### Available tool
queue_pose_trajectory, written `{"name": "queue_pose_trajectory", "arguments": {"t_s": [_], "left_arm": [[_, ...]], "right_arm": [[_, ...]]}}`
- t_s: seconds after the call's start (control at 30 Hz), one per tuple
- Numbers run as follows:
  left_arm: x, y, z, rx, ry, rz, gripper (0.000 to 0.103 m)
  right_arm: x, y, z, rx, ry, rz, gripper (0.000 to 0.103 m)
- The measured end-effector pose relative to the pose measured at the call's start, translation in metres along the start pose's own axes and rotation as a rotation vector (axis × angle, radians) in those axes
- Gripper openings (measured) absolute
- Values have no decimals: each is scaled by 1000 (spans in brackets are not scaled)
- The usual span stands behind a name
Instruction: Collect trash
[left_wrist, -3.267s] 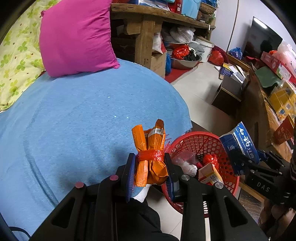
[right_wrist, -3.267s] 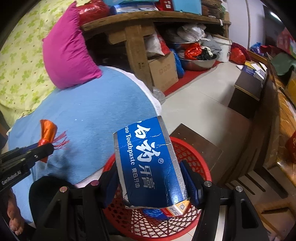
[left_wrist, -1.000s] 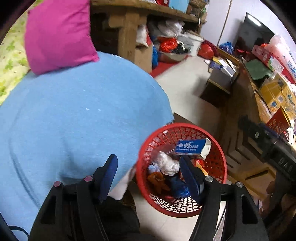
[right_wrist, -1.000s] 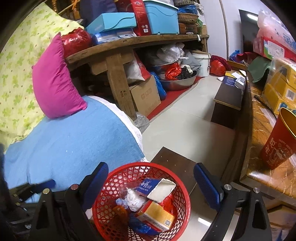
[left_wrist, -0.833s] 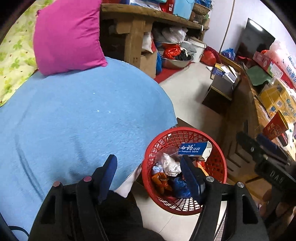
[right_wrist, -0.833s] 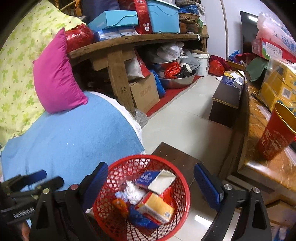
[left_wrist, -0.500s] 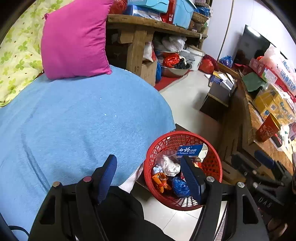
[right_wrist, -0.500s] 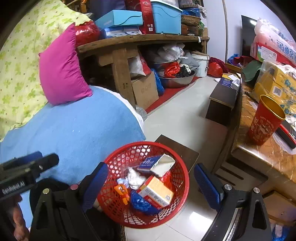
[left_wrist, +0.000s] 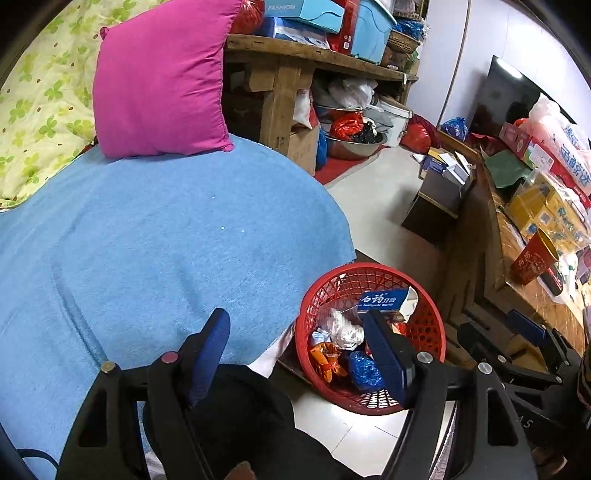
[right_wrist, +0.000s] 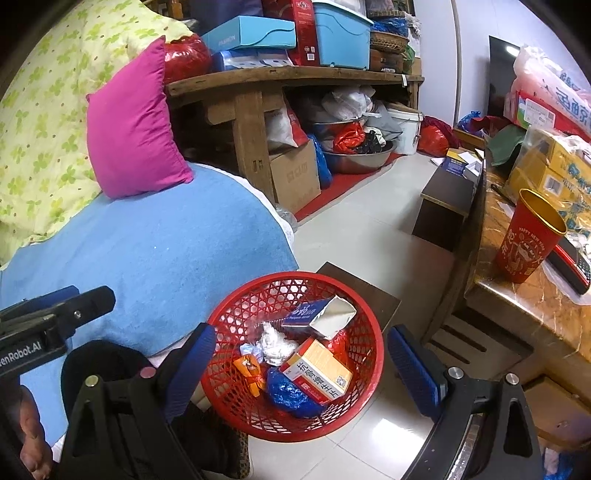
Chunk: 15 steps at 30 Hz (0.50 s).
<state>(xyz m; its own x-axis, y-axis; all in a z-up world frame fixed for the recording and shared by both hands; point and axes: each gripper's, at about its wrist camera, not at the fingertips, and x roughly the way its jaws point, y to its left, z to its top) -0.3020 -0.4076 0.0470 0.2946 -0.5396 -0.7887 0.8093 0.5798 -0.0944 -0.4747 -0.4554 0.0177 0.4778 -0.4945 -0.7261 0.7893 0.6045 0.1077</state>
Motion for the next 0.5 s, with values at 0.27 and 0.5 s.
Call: {"name": "queue_pose_trajectory", "arguments": {"t_s": [0.27, 0.5], "left_arm": [[-1, -5, -2, 15, -1, -6, 76], [-2, -7, -2, 27, -2, -6, 76]], "right_arm": [[-1, -2, -5, 12, 2, -11, 96], [0, -2, -6, 14, 1, -11, 96]]}}
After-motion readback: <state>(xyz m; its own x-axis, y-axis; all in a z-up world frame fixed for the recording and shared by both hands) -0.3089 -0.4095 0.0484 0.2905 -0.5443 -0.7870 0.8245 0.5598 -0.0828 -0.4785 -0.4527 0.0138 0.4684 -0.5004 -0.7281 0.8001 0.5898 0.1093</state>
